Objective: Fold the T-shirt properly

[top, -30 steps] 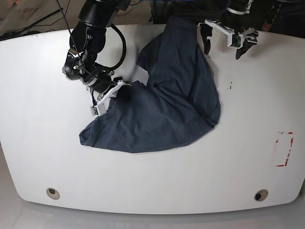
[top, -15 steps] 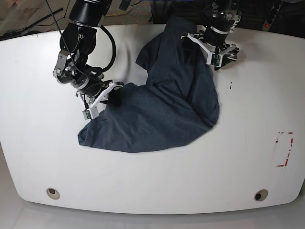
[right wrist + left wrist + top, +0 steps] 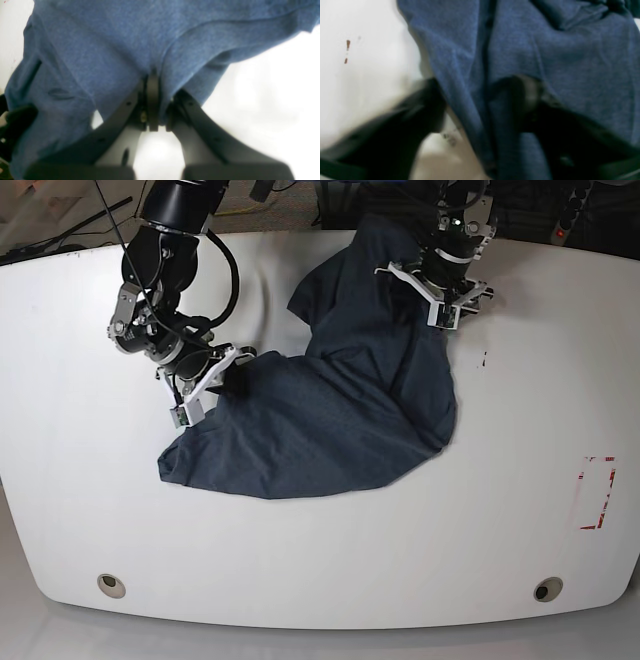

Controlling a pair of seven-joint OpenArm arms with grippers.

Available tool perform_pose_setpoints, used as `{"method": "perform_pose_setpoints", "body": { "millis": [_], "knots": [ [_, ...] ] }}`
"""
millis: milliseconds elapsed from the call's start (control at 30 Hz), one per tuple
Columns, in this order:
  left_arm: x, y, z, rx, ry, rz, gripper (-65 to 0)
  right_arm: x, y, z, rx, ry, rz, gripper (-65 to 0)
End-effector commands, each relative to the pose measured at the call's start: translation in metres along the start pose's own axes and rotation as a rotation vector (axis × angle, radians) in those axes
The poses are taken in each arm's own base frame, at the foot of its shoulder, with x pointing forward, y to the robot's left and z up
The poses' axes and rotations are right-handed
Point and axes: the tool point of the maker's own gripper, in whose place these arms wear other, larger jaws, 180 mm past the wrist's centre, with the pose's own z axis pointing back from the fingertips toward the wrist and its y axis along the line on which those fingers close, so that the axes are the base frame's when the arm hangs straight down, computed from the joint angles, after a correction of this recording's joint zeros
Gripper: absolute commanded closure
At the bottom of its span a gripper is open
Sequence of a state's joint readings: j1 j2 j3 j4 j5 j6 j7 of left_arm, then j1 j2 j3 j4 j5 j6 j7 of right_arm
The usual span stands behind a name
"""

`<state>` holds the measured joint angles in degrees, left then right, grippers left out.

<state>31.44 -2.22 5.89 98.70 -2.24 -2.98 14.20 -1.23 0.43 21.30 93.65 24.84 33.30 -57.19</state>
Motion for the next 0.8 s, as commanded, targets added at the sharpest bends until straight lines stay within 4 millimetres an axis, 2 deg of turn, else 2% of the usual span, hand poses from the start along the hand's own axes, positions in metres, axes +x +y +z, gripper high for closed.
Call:
{"method": "perform_pose_setpoints", "body": {
  "millis": [0,200,333,500,600,633,767],
  "knots": [
    [-0.003,-0.001,0.001,-0.002,0.014,0.007,-25.3,0.019,-0.002,0.006,0.002,-0.056,0.028,0.0],
    [0.0,0.0,0.0,0.001,0.007,0.007,0.0,0.019,-0.008,0.009,-0.014,-0.049,0.041,0.0],
    [0.003,0.0,0.001,0.001,-0.001,0.006,-0.7,0.019,-0.013,0.011,-0.023,-0.045,0.05,0.0],
    [0.023,0.005,0.005,0.011,-0.05,-0.007,-0.1,0.023,-0.021,0.016,-0.041,-0.043,0.069,0.0],
    [0.037,0.024,0.011,0.063,-0.074,-0.013,-0.1,0.03,-0.03,0.021,-0.06,-0.045,0.093,0.0],
    [0.042,0.033,0.01,0.084,-0.067,-0.018,-0.1,0.042,-0.033,0.024,-0.069,-0.065,0.115,0.0],
    [0.069,0.062,0.003,0.136,-0.031,-0.071,-0.1,0.069,-0.039,0.032,-0.092,-0.107,0.17,0.0]
  ]
}}
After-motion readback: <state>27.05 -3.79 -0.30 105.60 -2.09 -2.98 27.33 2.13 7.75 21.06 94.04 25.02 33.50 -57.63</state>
